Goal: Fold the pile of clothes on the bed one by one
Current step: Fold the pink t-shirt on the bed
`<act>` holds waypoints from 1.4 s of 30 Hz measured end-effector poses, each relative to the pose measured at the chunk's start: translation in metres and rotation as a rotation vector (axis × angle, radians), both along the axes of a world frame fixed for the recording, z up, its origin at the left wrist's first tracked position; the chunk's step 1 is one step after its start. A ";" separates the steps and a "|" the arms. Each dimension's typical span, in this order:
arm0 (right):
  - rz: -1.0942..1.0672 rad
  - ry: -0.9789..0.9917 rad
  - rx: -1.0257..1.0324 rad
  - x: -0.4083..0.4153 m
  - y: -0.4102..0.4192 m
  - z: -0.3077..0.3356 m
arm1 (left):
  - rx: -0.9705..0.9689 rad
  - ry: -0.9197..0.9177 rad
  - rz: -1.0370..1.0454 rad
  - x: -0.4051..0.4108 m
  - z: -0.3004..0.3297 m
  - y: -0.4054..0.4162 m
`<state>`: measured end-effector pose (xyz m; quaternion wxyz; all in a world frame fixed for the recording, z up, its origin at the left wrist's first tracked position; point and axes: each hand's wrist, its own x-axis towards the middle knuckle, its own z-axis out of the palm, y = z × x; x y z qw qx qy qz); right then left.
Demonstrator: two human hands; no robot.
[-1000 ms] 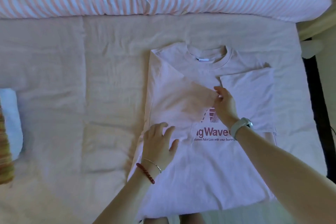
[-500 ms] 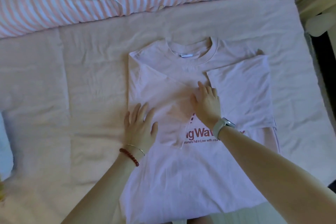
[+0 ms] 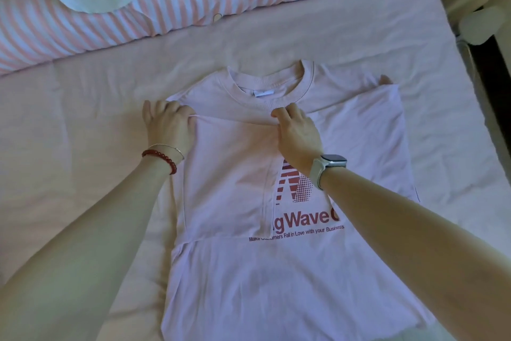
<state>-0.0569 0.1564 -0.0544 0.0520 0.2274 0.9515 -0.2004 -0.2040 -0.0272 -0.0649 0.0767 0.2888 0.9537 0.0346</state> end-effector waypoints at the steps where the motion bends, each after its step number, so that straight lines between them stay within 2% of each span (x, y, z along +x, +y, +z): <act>1: 0.023 0.066 0.061 0.003 -0.001 0.000 | 0.021 0.001 0.031 -0.001 -0.001 -0.001; 3: 0.145 0.207 0.179 0.013 -0.009 0.002 | 0.046 -0.006 0.053 -0.002 -0.002 -0.001; 5: 0.376 0.234 0.222 0.028 -0.024 -0.003 | 0.072 -0.005 0.048 -0.002 -0.004 -0.002; 8: 0.686 0.047 0.262 0.051 -0.039 -0.020 | 0.035 -0.017 0.080 -0.002 -0.006 -0.005; 10: 0.705 -0.093 0.285 0.061 -0.035 -0.028 | -0.014 -0.028 0.107 -0.002 -0.007 -0.005; 12: 0.656 -0.139 0.271 0.064 -0.030 -0.027 | -0.020 0.012 0.073 0.003 -0.007 -0.005; 16: 0.737 0.044 0.287 0.078 -0.037 -0.018 | 0.095 0.133 -0.136 0.043 -0.006 -0.010; 19: 0.823 0.145 0.260 0.109 -0.049 -0.015 | 0.168 0.068 -0.293 0.097 -0.015 -0.026; 21: 0.676 0.136 0.152 0.132 -0.065 -0.016 | 0.127 -0.008 -0.361 0.127 -0.021 -0.038; 26: -0.096 -0.142 -0.231 0.149 -0.106 -0.005 | -0.101 -0.155 -0.300 0.138 -0.027 -0.039; 28: -0.325 -0.249 -0.412 0.141 -0.117 0.000 | -0.154 -0.187 -0.312 0.129 -0.024 -0.033; 31: -0.567 -0.263 -0.550 0.133 -0.128 0.000 | -0.214 -0.204 -0.343 0.117 -0.020 -0.021; 34: -0.578 -0.356 -0.566 0.134 -0.129 0.000 | -0.279 -0.228 -0.301 0.113 -0.020 -0.009; 38: -0.418 -0.428 -0.471 0.145 -0.119 0.008 | -0.337 -0.304 -0.190 0.119 -0.020 0.011; 40: -0.388 -0.351 -0.425 0.144 -0.102 0.013 | -0.336 -0.330 -0.172 0.120 -0.018 0.018; 42: -0.348 -0.098 -0.342 0.135 -0.073 0.016 | -0.243 -0.304 -0.192 0.115 -0.016 0.020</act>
